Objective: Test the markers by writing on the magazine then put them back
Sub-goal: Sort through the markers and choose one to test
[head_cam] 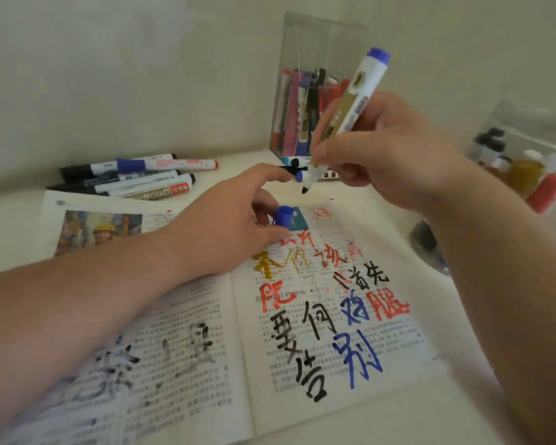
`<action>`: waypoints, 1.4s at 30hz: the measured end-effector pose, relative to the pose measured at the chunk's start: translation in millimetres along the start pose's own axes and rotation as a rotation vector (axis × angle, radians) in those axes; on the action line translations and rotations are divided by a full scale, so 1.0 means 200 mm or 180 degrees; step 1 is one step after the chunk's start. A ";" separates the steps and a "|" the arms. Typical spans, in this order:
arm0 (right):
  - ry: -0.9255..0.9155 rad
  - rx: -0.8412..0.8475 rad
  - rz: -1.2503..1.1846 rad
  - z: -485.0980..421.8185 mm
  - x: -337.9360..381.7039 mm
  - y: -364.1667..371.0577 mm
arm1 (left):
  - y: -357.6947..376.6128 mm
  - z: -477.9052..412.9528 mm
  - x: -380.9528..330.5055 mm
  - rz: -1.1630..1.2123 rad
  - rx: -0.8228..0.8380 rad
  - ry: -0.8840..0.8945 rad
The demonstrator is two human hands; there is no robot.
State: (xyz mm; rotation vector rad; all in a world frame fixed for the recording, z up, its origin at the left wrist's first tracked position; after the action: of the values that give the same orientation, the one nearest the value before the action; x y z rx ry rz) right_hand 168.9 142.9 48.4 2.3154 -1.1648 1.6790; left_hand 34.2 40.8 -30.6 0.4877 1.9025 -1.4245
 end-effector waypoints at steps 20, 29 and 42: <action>-0.0083 0.0220 0.0363 0.11 -0.24 0.05 | 0.02 0.00 -0.03 0.0103 0.0240 0.0033; -0.0150 -0.0081 0.0117 0.10 -0.22 0.05 | 0.02 0.00 0.00 0.0203 0.0274 -0.0097; -0.0227 -0.0082 0.1395 0.09 -0.16 0.13 | 0.00 0.00 0.00 0.0322 0.0229 -0.0056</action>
State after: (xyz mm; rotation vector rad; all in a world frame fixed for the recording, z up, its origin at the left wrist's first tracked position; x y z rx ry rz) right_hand 163.4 133.7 5.9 2.2372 -1.8034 1.6898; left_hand 34.6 40.4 -31.2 0.5954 1.7920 -1.4302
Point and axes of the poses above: each hand's wrist, its own z-axis away from the middle knuckle, its own y-axis out of the palm, x = y × z, the point moved 4 cm from there along -z, towards the middle knuckle, and after that the axes turned 9 degrees about -y, right-handed, at the moved point
